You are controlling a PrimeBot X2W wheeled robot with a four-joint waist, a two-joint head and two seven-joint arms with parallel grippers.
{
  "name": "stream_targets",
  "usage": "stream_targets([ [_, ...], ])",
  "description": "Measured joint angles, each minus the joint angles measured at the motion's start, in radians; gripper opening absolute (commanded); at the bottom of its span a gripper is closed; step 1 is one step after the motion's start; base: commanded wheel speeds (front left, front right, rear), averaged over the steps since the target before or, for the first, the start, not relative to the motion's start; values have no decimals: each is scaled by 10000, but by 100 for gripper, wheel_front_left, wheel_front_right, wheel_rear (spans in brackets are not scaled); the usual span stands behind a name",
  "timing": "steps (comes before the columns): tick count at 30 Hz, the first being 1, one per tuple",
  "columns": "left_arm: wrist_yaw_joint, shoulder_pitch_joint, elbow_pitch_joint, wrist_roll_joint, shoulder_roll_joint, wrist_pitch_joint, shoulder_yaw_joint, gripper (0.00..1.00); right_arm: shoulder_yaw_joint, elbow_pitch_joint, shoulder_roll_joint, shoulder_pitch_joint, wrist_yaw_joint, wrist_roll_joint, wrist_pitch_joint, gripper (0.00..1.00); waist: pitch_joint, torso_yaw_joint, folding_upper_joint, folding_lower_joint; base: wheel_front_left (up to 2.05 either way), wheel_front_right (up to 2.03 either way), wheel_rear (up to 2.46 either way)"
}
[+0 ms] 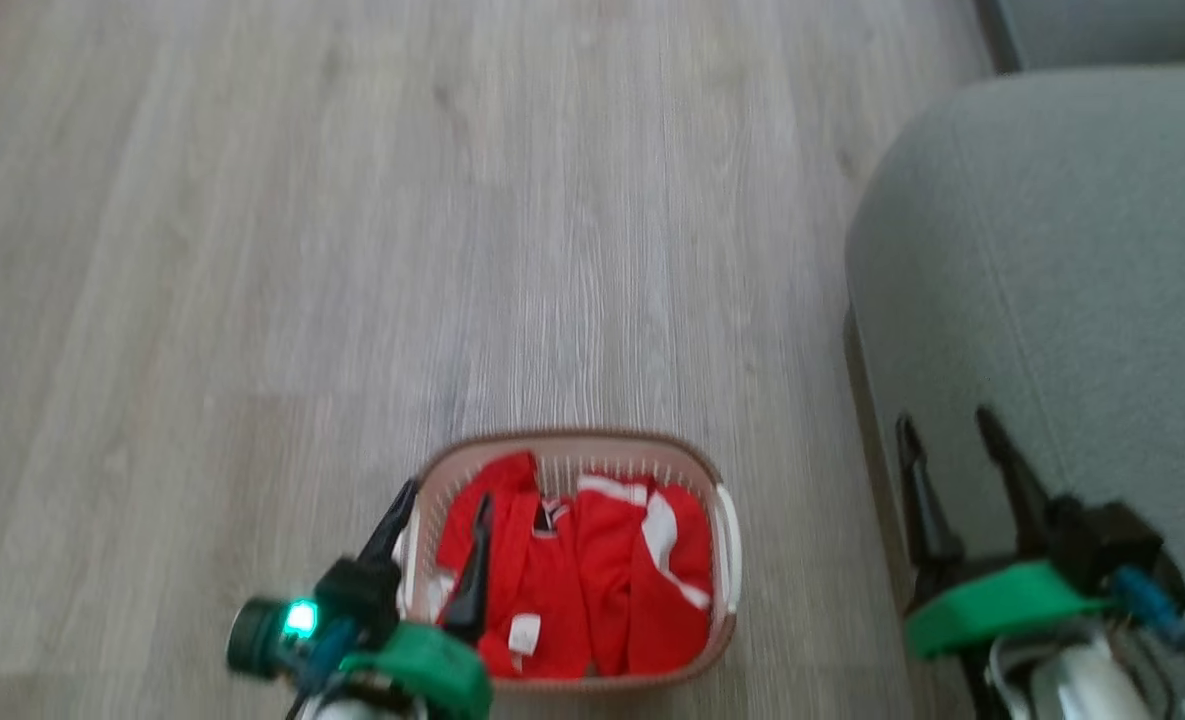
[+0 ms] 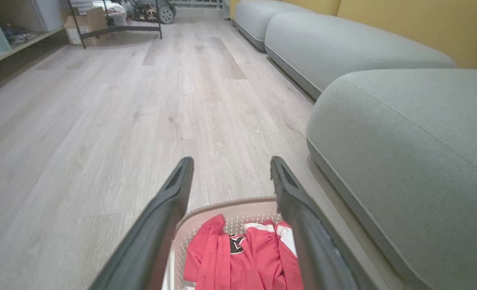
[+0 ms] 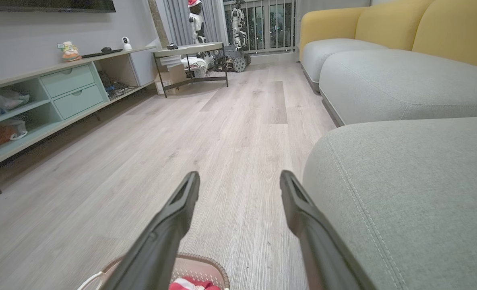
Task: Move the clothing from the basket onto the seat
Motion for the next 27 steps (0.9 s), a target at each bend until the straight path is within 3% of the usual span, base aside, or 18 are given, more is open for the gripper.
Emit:
stream_targets([
  [8,-341,-2339,1848,499,-17,-2,-1135,100,-199,-491,-8,-1778,0,-165,-12,100,1872,-182,0,0,0,0,0],
  [14,-351,-3850,3434,499,-54,-17,-1662,100,-159,-669,-21,-2850,0,-163,-23,100,3200,-468,0,1,0,0,0],
  [27,-259,-6650,6644,-324,-67,-29,-2897,100,-416,-1262,-42,-4228,2,40,-23,100,6098,-1468,-1,1,0,0,0],
])
